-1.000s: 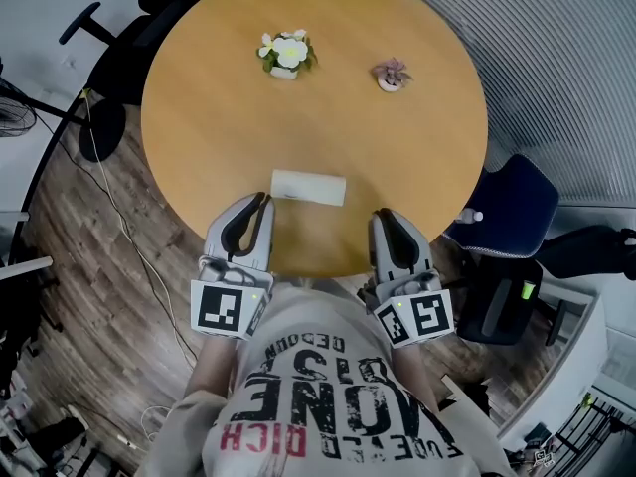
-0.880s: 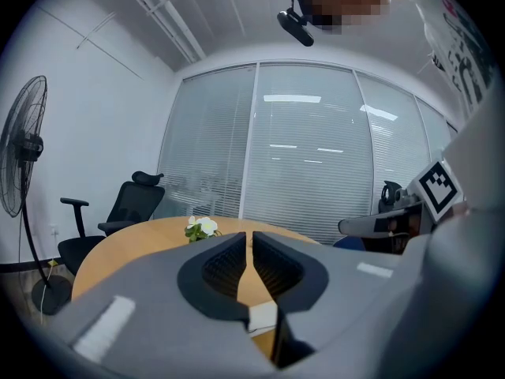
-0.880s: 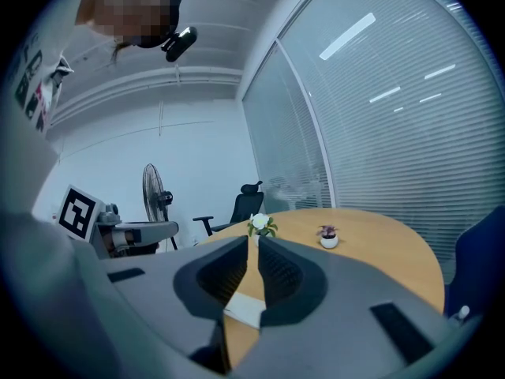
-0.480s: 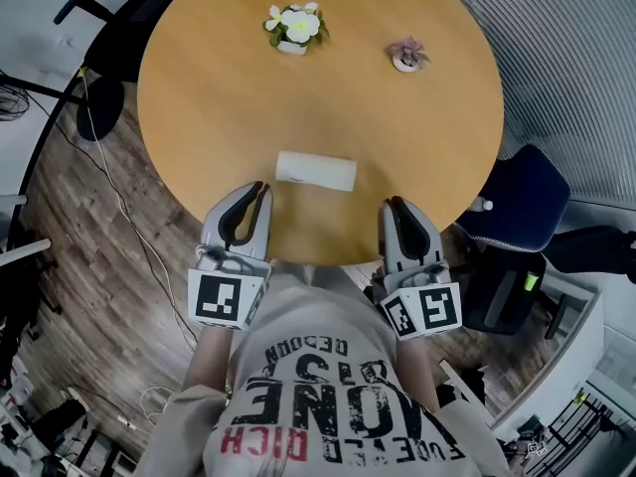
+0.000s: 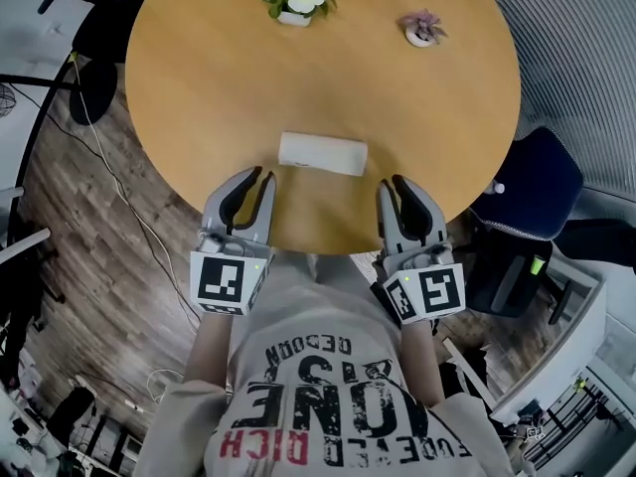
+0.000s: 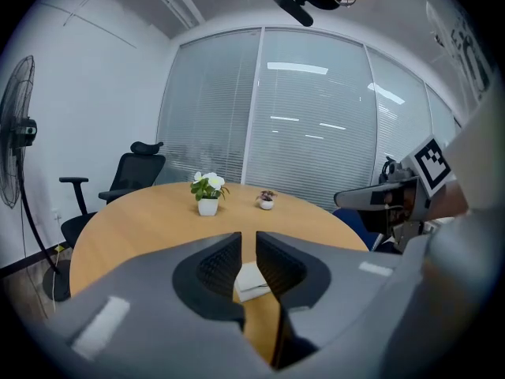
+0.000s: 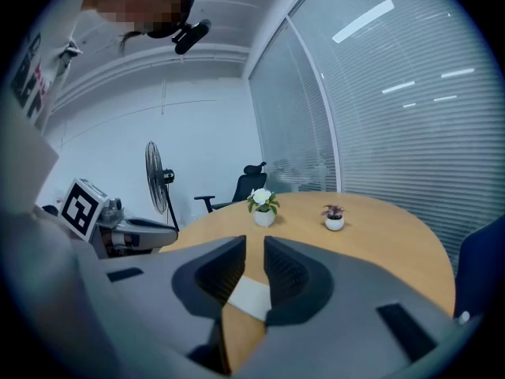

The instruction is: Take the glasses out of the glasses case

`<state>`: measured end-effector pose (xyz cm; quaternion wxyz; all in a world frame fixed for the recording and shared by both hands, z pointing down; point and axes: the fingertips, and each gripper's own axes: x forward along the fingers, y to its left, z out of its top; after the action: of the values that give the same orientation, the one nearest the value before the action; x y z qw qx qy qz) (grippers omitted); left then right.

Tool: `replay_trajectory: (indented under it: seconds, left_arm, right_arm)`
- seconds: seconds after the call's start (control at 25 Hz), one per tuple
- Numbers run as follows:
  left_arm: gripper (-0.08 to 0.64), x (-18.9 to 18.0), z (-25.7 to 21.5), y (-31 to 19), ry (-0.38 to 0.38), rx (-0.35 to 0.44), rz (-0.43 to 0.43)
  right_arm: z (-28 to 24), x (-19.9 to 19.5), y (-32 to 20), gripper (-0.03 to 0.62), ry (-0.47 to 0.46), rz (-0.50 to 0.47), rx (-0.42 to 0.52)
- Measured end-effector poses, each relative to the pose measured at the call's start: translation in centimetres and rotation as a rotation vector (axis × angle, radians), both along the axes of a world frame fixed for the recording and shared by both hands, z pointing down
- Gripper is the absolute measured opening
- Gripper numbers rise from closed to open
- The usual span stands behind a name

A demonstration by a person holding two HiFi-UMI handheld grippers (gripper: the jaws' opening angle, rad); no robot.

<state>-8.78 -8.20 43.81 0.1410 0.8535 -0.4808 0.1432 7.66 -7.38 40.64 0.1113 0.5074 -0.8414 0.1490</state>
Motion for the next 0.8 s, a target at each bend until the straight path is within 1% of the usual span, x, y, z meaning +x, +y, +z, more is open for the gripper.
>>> replay_trajectory:
  seconds: [0.12,0.2,0.48,0.6,0.72,0.8]
  left_arm:
    - [0.067,0.2,1.5,-0.1,-0.026,-0.032,0.031]
    - [0.073,0.4,2.5,-0.2,-0.052,-0.051,0.064]
    - [0.084,1.1,6.4,-0.4,-0.167,-0.122,0.146]
    - [0.091,1.2,8.0,-0.2,-0.219,-0.156,0.188]
    - [0.100,1.1,9.7,0.1,-0.239,-0.206,0.205]
    - [0.104,1.1,10.5,-0.1,-0.257,-0.223,0.217]
  right_arm:
    - [0.8,-0.1,-0.5,0.075,0.050,-0.024,-0.011]
    - [1.6,-0.2,-0.8,0.086,0.087,-0.033,-0.022]
    - [5.4,-0.6,-0.9,0.092,0.201,-0.075,-0.081]
    - [6.8,-1.1,-0.9,0.098,0.229,-0.093,-0.106]
    - [7.8,-1.4,-1.0,0.104,0.260,-0.110,-0.123]
    - [8.5,-1.6,-1.0,0.109,0.277,-0.124,-0.134]
